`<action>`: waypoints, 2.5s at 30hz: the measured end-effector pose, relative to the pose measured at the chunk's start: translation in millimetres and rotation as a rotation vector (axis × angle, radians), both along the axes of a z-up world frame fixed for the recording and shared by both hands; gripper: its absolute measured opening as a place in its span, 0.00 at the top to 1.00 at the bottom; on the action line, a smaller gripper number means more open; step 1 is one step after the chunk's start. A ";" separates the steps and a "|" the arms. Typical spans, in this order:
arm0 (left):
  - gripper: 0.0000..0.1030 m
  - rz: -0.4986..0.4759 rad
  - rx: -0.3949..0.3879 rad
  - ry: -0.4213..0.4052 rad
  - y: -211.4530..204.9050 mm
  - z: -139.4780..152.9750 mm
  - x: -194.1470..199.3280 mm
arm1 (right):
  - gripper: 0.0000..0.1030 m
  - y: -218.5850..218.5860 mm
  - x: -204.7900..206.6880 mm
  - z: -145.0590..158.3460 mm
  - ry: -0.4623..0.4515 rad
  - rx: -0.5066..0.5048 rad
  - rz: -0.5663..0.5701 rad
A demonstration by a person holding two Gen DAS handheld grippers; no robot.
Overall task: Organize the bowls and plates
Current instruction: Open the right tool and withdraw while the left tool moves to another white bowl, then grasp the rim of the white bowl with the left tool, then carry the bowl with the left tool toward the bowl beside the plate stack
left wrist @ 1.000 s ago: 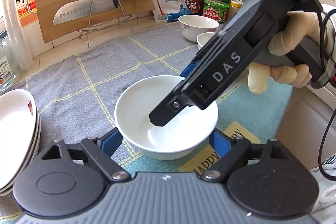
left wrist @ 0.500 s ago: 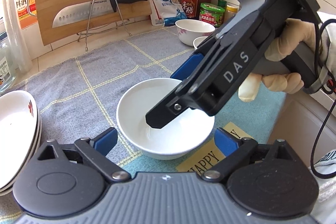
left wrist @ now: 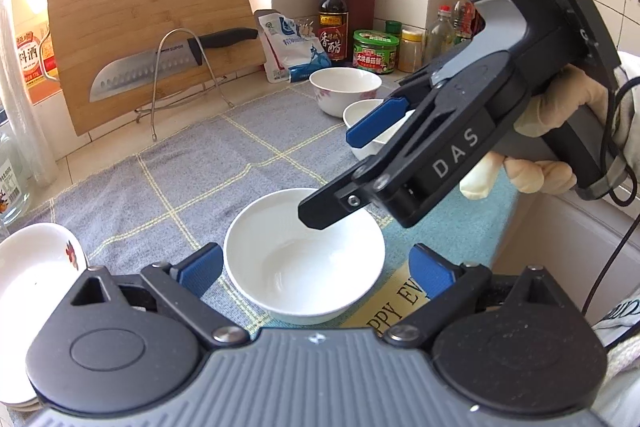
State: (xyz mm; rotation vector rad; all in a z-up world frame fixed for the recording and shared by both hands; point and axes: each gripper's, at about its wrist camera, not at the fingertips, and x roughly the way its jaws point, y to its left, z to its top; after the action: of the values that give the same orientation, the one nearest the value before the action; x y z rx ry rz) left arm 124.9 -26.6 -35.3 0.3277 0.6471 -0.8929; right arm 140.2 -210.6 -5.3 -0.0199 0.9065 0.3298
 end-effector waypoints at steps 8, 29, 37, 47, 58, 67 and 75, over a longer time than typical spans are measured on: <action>0.04 -0.087 -0.021 -0.051 -13.0 9.5 -2.9 | 0.00 -30.0 -34.1 13.1 -0.081 -0.085 -0.169; 0.04 0.046 0.089 0.009 -127.8 7.0 25.5 | 0.00 -138.0 -46.6 -33.8 -0.111 -0.174 -0.082; 0.04 0.086 0.127 0.123 -170.3 -5.7 62.2 | 0.00 -151.2 -37.0 -48.2 -0.139 -0.122 0.023; 0.09 0.059 0.144 0.162 -206.9 -16.6 85.5 | 0.01 -162.5 -26.4 -52.1 -0.159 -0.074 0.075; 0.27 0.078 0.137 0.237 -218.5 -26.1 102.2 | 0.10 -159.5 -22.2 -52.4 -0.170 -0.085 0.141; 0.41 0.035 0.134 0.255 -223.5 -24.5 102.9 | 0.13 -159.6 -25.0 -50.7 -0.168 -0.089 0.138; 0.42 0.023 0.137 0.265 -223.5 -24.0 104.8 | 0.13 -159.7 -23.0 -49.0 -0.159 -0.088 0.136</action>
State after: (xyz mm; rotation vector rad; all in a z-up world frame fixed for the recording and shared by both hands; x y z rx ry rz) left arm 229.7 -250.1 -59.4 0.3267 0.9584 -0.8797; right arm 117.2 -370.3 -54.3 -0.1872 0.7634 0.4083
